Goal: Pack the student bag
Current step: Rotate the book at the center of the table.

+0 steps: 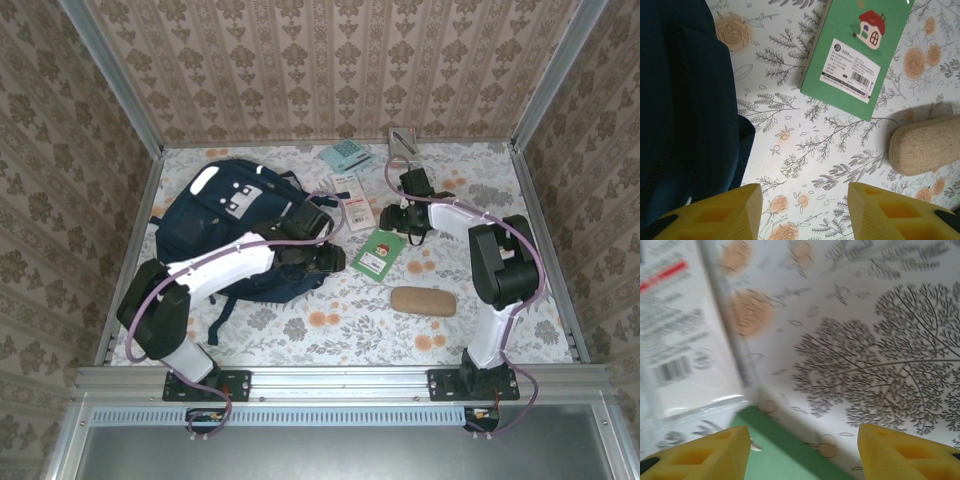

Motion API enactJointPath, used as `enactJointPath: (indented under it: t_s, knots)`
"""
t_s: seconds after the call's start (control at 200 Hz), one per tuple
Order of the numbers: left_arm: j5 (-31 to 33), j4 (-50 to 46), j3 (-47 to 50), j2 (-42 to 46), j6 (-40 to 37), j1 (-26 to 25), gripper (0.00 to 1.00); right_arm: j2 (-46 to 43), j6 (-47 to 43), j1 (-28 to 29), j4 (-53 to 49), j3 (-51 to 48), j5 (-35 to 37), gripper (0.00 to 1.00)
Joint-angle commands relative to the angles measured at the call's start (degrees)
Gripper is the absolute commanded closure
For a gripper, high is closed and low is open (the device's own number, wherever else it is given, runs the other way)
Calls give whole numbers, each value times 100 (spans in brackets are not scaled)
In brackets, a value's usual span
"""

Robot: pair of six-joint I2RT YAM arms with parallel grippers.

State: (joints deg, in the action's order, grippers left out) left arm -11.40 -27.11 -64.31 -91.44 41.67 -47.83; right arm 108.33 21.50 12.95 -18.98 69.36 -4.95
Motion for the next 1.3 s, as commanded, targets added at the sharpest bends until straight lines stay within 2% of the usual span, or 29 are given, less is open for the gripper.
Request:
enactJointPath:
  t_s: [0.0, 0.38, 0.69, 0.865, 1.0, 1.295]
  knots:
    - [-55, 44, -135, -141, 275, -27, 51, 25, -202, 10, -213, -40, -271, 41]
    - [-266, 320, -197, -545, 592, -25, 54, -1007, 365, 26, -10, -1243, -679, 44]
    - [-363, 313, -313, -953, 710, -66, 54, -1976, 803, 146, 111, -2337, -687, 42]
    - [-519, 428, -293, -1148, 816, -177, 54, -1945, 760, 141, 170, -2358, -633, 40]
    - [-653, 509, -520, -1494, 799, -244, 62, -1904, 787, 144, 237, -2348, -683, 40]
    - [-777, 502, -1020, -2147, 717, -196, 64, -2109, 819, 152, 142, -2357, -700, 41]
